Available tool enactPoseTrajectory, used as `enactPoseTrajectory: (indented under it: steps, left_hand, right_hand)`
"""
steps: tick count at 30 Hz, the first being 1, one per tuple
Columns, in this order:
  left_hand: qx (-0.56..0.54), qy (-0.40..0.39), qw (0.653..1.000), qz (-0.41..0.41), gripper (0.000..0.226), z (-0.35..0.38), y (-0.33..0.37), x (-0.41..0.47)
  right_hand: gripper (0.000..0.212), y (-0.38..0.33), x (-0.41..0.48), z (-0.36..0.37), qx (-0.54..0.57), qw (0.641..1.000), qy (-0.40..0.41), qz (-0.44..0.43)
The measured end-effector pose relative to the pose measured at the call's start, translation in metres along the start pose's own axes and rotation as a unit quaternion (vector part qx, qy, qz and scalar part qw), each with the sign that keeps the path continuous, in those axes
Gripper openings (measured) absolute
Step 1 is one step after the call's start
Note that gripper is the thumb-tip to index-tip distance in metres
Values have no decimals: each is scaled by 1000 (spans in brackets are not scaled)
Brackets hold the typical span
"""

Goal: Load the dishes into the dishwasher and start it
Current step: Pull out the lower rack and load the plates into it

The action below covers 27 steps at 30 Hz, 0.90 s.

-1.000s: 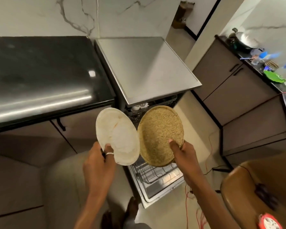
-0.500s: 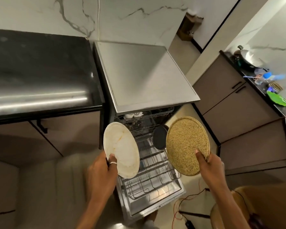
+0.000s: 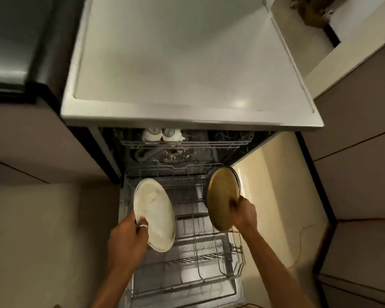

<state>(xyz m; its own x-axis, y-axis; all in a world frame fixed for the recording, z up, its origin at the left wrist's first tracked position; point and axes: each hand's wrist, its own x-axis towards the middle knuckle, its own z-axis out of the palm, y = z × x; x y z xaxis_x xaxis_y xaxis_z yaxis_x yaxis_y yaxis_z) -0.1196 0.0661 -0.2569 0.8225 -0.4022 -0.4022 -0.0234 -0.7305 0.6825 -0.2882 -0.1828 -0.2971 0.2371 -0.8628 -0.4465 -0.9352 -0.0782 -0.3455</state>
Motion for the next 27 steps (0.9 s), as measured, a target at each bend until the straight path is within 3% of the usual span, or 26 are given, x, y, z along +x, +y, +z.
enactPoseTrajectory:
  steps: [10, 14, 27]
  left_hand:
    - [-9, -12, 1000, -25, 10, 113, -57, 42]
    - [-14, -13, 999, -31, 10, 130, -68, 45]
    - [30, -44, 998, -28, 23, 142, -79, 54]
  right_hand:
    - [29, 31, 144, 88, 1, 1000, -1, -25]
    - [30, 35, 163, 100, 13, 999, 25, -19]
    - [36, 31, 172, 134, 10, 1000, -2, -24]
